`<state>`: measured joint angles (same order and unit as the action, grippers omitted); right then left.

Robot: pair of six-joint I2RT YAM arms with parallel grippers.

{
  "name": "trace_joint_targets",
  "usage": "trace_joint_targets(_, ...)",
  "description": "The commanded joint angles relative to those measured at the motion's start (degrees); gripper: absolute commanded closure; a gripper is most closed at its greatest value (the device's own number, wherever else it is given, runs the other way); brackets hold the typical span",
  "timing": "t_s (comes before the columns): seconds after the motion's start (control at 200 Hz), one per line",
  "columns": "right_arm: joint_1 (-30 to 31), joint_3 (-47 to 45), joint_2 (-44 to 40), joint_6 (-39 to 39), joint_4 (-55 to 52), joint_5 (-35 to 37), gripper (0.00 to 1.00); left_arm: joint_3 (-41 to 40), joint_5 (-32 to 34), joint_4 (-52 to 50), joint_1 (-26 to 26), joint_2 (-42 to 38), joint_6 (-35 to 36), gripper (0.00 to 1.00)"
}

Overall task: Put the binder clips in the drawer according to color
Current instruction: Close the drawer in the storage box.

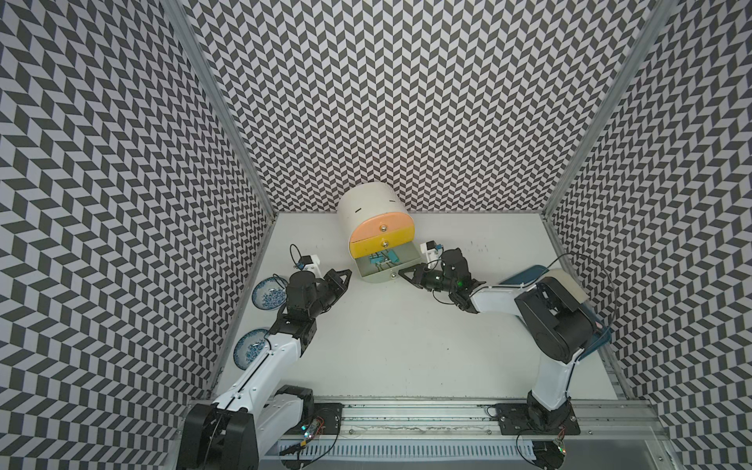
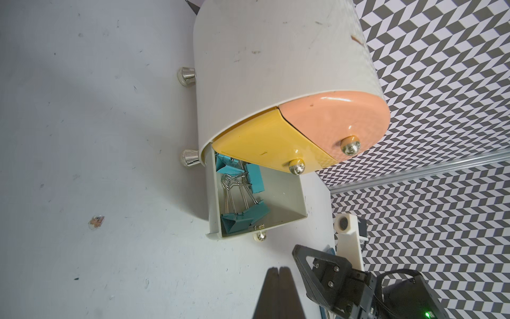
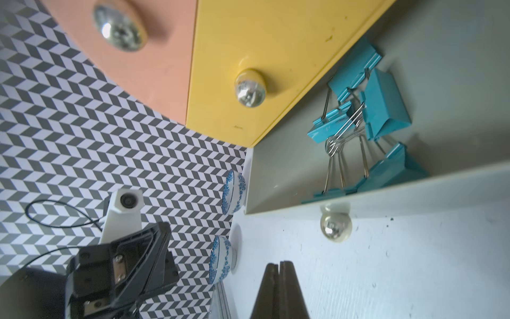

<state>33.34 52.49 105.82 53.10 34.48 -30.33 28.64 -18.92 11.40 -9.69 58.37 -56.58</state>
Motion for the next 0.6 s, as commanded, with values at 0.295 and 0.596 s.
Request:
trace_joint_targets(0.295,0.7,-1.4,5.5,4.0,9.8,2.1,1.0,-0.8,-0.2,-4.1,0.7,-4.9,1.7,0.99)
trace_joint_targets(0.596,-0.1,5.3,12.7,7.1,11.6,2.9,1.0,-1.8,-0.3,-8.6,2.2,-9.8,2.9,0.99)
